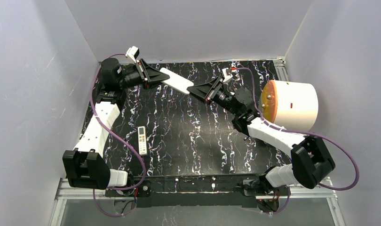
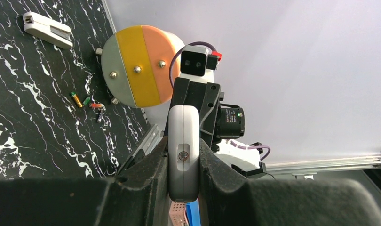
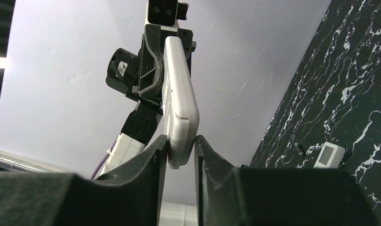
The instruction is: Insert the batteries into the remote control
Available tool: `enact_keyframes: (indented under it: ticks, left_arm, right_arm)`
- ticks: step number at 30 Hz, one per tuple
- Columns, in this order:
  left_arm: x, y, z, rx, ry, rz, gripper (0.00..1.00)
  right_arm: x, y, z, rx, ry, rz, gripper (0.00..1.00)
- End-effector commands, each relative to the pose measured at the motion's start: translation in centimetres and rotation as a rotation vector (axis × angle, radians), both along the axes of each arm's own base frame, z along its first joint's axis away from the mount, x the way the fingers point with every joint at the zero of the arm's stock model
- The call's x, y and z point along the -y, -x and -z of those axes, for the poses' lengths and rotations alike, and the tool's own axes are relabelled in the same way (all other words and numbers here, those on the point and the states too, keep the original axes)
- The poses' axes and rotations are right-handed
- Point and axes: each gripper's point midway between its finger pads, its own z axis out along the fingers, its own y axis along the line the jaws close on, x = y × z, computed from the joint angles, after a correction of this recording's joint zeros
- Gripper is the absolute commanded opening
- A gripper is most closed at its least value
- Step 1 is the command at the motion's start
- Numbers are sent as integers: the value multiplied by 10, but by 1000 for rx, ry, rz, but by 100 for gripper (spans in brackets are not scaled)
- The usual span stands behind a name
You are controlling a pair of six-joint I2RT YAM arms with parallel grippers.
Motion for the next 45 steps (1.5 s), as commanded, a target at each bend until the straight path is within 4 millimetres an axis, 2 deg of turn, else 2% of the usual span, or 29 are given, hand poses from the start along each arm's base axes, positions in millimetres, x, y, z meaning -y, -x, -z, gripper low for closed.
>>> enact_keyframes:
  ticks: [1,4,7,12,15,19,23,29,36,38,42,45]
  left_arm:
    - [-2,3,-10,38,16,-7,0]
    - [-2,4,-6,45,6,4,0]
    - [-2,5,-4,67,-5,10,0]
    - [-2,5,-7,124,-26,14,0]
    - [-2,6,-7,158,-41,16,0]
    - [-3,7,-4,206,-66,13,0]
    - [-3,9,-3,233,-79,22,0]
    - [-3,11,0,225,-76,39,0]
    - [-2,12,6,205,-74,43,0]
    - [-3,11,7,212,-81,36,0]
    - [-6,6,18,243,-126,-4,0]
    - [-15,-4,42,218,-236,-70,0]
  right_arm:
    - [-1,0,-14,51,-24,-7,40]
    - [-5,-6,-4,-9,36,-3,62]
    - [-3,-10,10,-71,100,26,64]
    - [4,-12,26,-121,183,66,49]
    - [5,-12,27,-128,216,69,40]
    - [6,-13,29,-151,275,75,39]
    - [5,-14,31,-156,293,74,44]
    - [-3,-15,24,-140,239,38,27]
    - [-5,-16,14,-111,210,33,26]
    - [-5,-15,12,-108,208,32,23]
    - [-5,-17,16,-141,258,38,13]
    - [-6,-19,18,-149,295,36,9]
